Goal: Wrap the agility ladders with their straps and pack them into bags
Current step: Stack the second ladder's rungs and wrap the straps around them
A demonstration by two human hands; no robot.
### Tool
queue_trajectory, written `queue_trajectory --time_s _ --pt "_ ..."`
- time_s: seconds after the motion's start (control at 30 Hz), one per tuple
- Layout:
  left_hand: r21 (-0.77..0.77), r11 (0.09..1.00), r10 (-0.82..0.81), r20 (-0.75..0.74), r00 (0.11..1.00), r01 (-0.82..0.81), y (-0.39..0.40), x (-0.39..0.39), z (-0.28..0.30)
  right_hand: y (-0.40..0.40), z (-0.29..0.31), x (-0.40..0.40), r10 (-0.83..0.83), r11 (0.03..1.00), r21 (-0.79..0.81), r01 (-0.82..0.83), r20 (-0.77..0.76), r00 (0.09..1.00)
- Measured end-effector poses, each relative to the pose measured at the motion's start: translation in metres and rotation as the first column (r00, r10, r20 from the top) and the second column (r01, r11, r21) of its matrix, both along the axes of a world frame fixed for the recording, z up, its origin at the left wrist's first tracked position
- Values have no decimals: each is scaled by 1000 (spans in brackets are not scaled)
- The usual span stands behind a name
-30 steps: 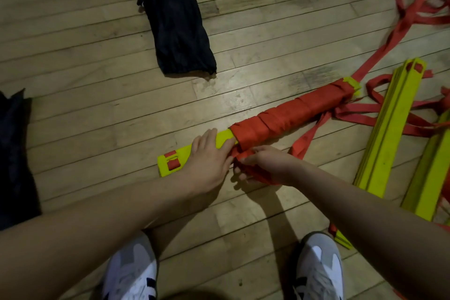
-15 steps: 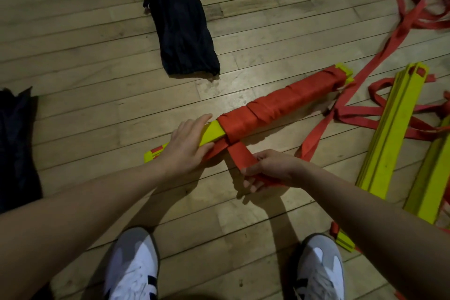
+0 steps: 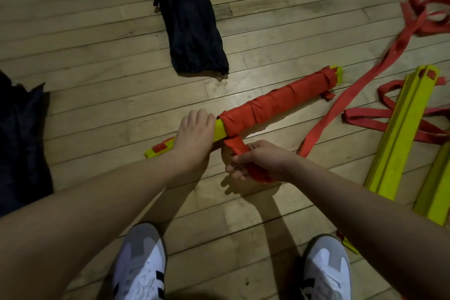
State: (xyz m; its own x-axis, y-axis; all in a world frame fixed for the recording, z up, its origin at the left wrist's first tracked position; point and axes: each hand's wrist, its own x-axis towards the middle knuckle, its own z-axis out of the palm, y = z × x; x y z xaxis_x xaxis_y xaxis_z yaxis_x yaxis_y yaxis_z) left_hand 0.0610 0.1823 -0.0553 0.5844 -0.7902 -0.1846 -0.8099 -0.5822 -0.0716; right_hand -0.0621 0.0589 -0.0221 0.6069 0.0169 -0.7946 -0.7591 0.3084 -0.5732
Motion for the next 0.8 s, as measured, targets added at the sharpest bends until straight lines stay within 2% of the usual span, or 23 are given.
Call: queue_trajectory --time_s 0.13,0.2,0.27,0.4,0.47,0.53,0.7,0.8 --pt "-48 987 -142 154 978 151 22 -13 -12 6 -5 -6 -20 995 -93 18 -18 1000" --pt "-96 965 -225 171 959 244 30 -20 -19 7 -7 -8 -32 990 -135 29 -22 999" --pt "-129 956 -248 131 960 265 36 -29 -23 9 -8 -9 -42 988 -152 37 -29 999" --pt "-176 973 -166 -89 982 149 36 -47 -13 8 -10 -12 -31 982 -185 26 -28 999" --pt "-103 990 -116 -196 974 97 28 -52 -4 6 -9 -14 -51 979 -199 47 -16 999" --pt "-86 996 -33 -241 970 12 19 -52 2 5 -8 -16 -45 978 -203 40 -15 999" --pt "-26 993 102 -232 967 -111 0 -24 13 1 -4 -17 -5 987 -162 -3 -47 999" --pt "42 991 129 -155 979 -123 -13 -3 15 -2 -3 -16 -28 993 -114 25 -23 999"
